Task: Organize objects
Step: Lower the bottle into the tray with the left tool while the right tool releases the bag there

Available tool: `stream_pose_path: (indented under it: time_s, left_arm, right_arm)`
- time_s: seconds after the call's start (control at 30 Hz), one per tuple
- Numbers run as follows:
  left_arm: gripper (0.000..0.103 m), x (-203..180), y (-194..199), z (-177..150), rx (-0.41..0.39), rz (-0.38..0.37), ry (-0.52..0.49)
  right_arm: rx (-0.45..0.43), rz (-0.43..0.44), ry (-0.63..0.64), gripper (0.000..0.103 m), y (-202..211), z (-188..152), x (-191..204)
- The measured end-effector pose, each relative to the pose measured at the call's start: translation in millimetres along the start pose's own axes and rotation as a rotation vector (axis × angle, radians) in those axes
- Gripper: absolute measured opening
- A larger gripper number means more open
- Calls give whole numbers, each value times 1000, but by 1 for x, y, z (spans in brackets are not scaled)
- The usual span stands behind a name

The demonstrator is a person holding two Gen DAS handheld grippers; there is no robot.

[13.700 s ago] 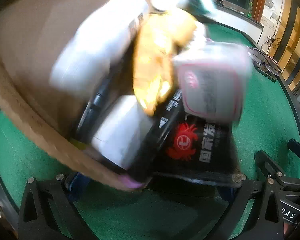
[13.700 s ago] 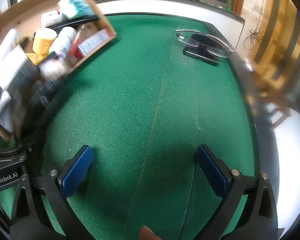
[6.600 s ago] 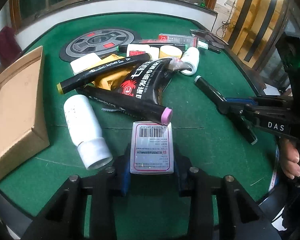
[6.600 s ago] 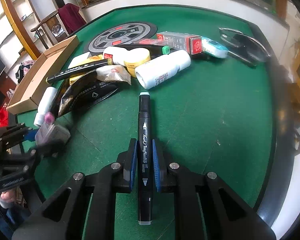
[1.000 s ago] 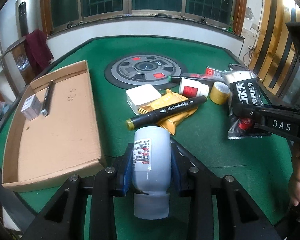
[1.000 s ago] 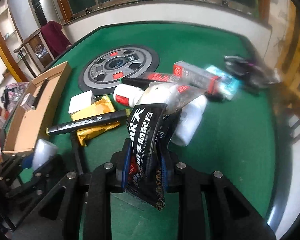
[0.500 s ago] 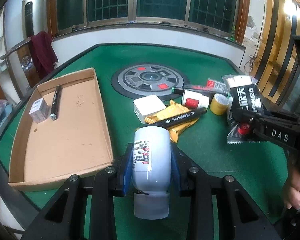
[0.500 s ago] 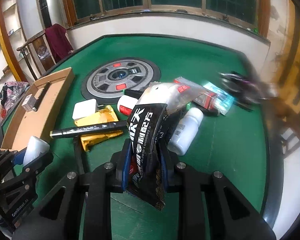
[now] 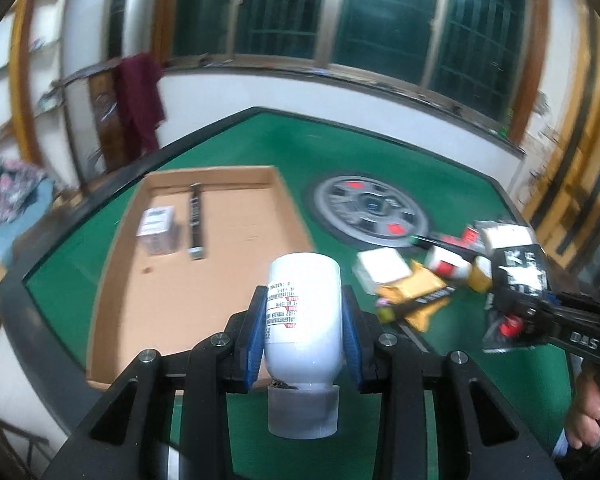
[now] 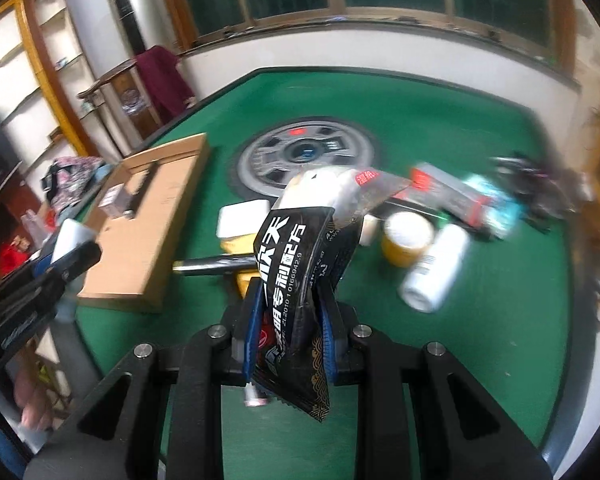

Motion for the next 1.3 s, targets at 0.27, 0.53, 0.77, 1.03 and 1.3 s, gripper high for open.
stream_pose_path:
  time_s: [0.27, 0.53, 0.77, 1.03, 1.3]
  left_arm:
    - [30, 63, -14, 1, 27, 51, 111]
    - [30, 106, -47, 8, 109, 46, 196]
    - [30, 108, -68, 19, 167, 37, 173]
    - [30, 109, -82, 31, 202, 34, 159]
    - [30, 114, -91, 38, 213, 27, 182]
  right_arm:
    - [67, 87, 111, 22, -26, 35, 72]
    - [162, 139, 157, 22, -81, 82, 128]
    - [272, 148, 204, 23, -147, 117, 169]
    - [350, 132, 214, 23, -202, 140, 184]
    - [345, 91, 217, 24, -227, 152, 192]
Point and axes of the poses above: each gripper's, at about its wrist camera, not at the fingertips, and y roughly against the way its jaws point, x to its left, z to its top, the point moved 1 cm from there along -y, roughly the way its jaws point, and after that the axes turned 5 degrees about x, right-handed, at the moved point
